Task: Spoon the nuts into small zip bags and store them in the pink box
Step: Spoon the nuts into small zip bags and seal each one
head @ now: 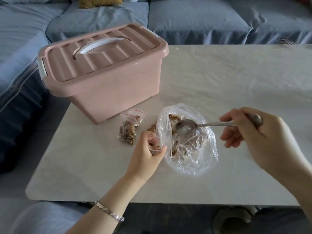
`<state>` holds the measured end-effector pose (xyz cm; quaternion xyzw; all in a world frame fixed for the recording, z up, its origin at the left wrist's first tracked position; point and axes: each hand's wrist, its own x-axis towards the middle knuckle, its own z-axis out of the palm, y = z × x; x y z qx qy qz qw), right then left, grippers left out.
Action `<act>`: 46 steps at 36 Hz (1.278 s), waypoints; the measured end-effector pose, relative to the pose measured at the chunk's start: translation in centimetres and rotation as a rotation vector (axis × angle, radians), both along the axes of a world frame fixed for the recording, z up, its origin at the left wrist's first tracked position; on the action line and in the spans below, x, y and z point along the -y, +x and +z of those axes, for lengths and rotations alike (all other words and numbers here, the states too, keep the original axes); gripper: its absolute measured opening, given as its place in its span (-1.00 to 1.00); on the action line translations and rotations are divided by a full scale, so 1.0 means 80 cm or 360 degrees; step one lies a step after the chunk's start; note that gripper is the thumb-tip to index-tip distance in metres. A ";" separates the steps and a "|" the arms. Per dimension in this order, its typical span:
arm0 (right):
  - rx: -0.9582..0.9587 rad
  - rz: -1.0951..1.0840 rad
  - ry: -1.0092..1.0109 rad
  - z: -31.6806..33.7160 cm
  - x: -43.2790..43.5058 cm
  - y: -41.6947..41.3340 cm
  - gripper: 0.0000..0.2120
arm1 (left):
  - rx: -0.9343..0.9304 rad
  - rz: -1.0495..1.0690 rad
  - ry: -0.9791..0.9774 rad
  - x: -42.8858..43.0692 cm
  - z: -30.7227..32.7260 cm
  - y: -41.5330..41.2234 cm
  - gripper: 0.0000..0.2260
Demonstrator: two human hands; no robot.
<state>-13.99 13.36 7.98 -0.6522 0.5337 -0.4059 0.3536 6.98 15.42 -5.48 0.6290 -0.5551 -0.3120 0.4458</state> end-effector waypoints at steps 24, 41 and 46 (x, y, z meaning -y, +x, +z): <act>0.0747 -0.0353 0.0749 -0.129 -0.026 0.029 -0.73 | -0.0178 0.0143 0.0349 0.035 0.009 -0.016 -0.75; 0.0840 -0.0407 0.0667 -0.083 -0.022 -0.022 -0.70 | -0.0057 0.0074 -0.0001 0.004 0.031 -0.004 -0.78; 0.0800 -0.0325 0.0573 -0.048 -0.014 -0.021 -0.67 | 0.0123 -0.0038 -0.0005 0.001 0.023 -0.009 -0.80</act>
